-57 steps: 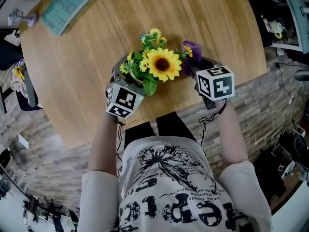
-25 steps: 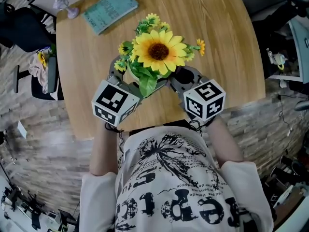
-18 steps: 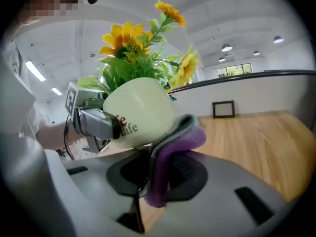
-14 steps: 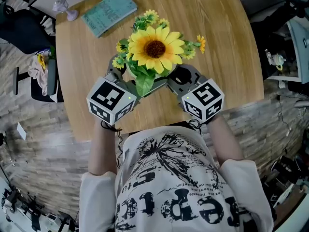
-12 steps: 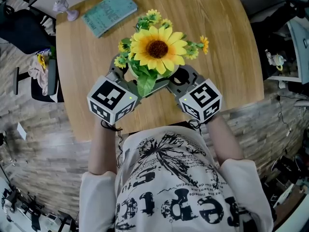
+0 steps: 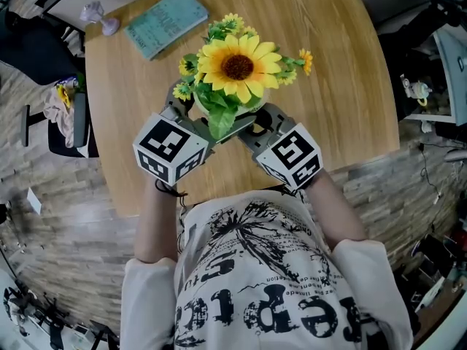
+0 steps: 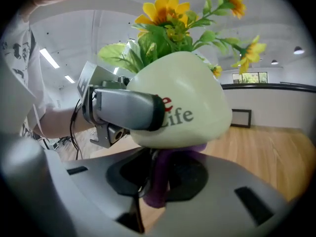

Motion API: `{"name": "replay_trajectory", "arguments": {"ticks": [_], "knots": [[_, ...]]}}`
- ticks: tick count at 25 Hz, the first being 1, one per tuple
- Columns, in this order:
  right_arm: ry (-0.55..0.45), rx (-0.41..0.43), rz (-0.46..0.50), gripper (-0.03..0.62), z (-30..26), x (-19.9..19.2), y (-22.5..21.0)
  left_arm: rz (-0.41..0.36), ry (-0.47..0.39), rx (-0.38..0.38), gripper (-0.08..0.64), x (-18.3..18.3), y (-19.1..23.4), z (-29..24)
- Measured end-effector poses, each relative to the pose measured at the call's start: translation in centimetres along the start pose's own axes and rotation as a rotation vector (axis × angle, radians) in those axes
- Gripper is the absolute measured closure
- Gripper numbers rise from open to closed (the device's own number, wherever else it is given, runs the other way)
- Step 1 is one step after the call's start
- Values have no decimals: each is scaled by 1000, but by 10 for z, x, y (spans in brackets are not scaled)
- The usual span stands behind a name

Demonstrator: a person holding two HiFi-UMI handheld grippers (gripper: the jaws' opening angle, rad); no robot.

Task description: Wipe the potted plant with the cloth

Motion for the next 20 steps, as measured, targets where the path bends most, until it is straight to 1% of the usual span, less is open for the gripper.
{"name": "replay_trajectory", "arguments": {"ticks": [5, 8, 11, 15, 20], "knots": [[41, 26, -11, 514, -2, -8, 3, -3, 13, 38, 32, -5, 4, -1], [47, 58, -60, 514, -1, -12, 4, -10, 31, 84, 32, -8, 10, -1], [37, 82, -92, 515, 1, -12, 4, -7, 34, 102, 32, -10, 14, 1], [33, 81, -84, 515, 7, -12, 4, -5, 36, 108, 32, -11, 14, 5], [19, 60, -95, 515, 12, -12, -1, -29, 56, 121, 32, -15, 13, 11]]}}
Point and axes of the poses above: the fingertips, and each gripper's own axes: z backward along the fingers, y to its left, x out of its top, the point moved 7 cm from there along z, backward along the fingers, and after that the axes turned 15 degrees about -z, right-handed, at the moved point
